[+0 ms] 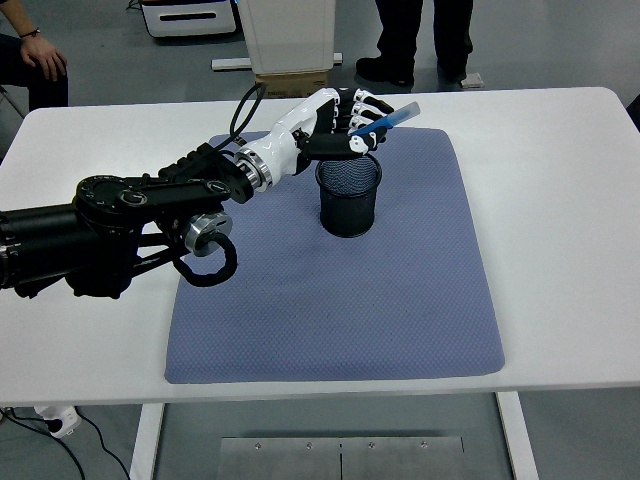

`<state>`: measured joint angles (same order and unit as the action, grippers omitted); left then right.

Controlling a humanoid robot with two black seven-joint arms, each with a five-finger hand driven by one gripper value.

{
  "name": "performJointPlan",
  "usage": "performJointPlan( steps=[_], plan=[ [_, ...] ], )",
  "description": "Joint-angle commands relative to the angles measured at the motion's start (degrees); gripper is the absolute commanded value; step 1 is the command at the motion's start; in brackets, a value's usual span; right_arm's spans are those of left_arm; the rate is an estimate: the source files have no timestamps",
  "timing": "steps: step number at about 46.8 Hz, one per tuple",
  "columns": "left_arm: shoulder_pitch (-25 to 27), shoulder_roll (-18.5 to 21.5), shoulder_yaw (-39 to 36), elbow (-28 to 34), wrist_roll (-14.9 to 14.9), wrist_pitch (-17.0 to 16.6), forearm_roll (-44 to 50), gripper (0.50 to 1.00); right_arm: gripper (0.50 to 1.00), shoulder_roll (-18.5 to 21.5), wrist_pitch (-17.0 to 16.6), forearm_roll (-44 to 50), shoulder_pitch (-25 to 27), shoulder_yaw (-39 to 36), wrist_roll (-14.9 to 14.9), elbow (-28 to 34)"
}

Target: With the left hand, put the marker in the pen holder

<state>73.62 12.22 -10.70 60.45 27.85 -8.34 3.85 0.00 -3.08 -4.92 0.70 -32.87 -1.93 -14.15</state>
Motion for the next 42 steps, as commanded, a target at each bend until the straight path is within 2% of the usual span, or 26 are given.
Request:
performJointPlan(
  steps=[1, 19, 22, 25, 29, 37, 40, 42],
  plan=[
    [-0.8, -0.3, 0.9, -0.2, 0.0, 0.0, 0.4, 0.5, 1.0, 0.0, 0.0, 0.0, 0.0, 0.0, 0.0, 0.0],
    [-3.9, -1.5, 3.7, -1.5, 1.2, 0.0, 0.8, 0.5, 1.0, 0.0, 0.0, 0.0, 0.0, 0.0, 0.0, 0.0],
    [-4.3, -1.6, 3.8, -1.5, 1.3, 0.0, 0.8, 0.578, 1.0, 0.0, 0.0, 0.0, 0.0, 0.0, 0.0, 0.0],
    [-4.5, -1.7, 3.8, -1.7, 1.3, -0.1, 0.8, 0.604, 1.0, 0.0, 0.0, 0.0, 0.0, 0.0, 0.0, 0.0],
    [-4.7, -2.0, 3.8, -2.1, 1.3, 0.0, 1.2, 0.678, 1.0, 0.0, 0.0, 0.0, 0.0, 0.0, 0.0, 0.0],
    [-5.1, -2.1, 3.8, -2.4, 1.6, 0.0, 1.4, 0.707, 1.0, 0.0, 0.0, 0.0, 0.0, 0.0, 0.0, 0.0],
    [-5.1, -2.1, 3.8, -2.4, 2.0, 0.0, 1.4, 0.739, 1.0, 0.0, 0.0, 0.0, 0.0, 0.0, 0.0, 0.0],
    [-5.1, -2.1, 3.8, -2.4, 2.0, 0.0, 1.4, 0.742, 1.0, 0.0, 0.0, 0.0, 0.0, 0.0, 0.0, 0.0]
  ],
)
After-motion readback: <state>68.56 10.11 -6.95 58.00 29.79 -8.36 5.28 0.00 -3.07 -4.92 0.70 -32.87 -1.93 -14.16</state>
